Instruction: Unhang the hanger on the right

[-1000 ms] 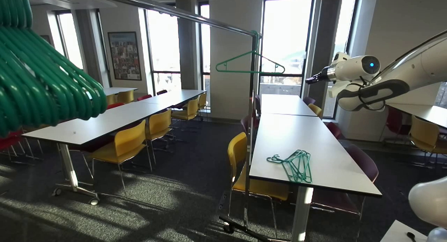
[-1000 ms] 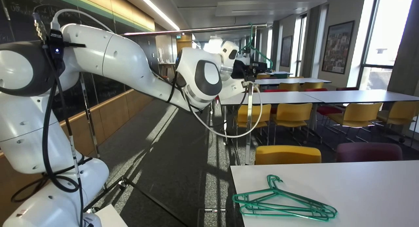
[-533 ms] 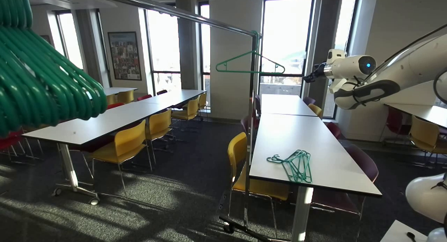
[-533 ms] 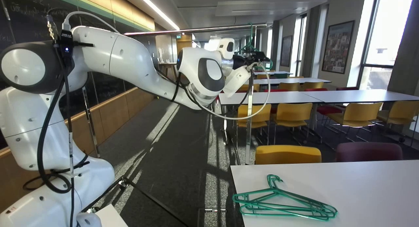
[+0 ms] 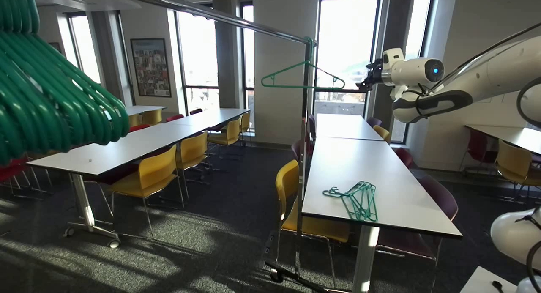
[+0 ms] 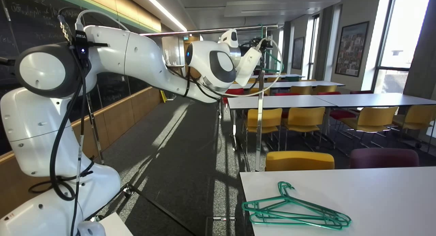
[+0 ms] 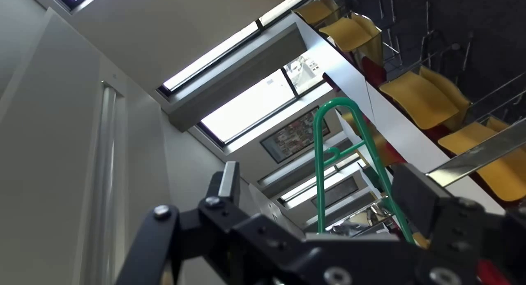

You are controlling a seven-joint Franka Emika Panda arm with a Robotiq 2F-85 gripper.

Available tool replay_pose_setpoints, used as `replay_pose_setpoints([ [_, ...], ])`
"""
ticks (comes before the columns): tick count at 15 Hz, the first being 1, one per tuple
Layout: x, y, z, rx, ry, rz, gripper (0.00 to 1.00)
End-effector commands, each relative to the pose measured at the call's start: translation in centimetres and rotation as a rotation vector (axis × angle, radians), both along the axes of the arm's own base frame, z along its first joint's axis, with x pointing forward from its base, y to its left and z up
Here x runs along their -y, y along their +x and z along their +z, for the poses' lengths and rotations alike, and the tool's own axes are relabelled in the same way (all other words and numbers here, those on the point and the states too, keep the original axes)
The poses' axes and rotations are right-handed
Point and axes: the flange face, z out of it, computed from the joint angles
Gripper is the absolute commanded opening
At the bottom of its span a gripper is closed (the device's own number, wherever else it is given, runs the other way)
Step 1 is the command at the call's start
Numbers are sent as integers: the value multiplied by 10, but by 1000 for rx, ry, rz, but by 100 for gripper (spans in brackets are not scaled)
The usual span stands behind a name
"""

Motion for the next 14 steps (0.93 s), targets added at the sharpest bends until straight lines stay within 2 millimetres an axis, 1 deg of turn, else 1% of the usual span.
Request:
replay_pose_setpoints([
  [1,2,0,0,0,0,0,100],
  [5,4,1,0,0,1,0,100],
  [7,10,-1,18,20,-63,-14,100],
  [10,15,1,33,13,-149,-33,100],
  [12,17,3,39,4,-202,-41,100],
  [14,17,7,37,-24,-265,-49,100],
])
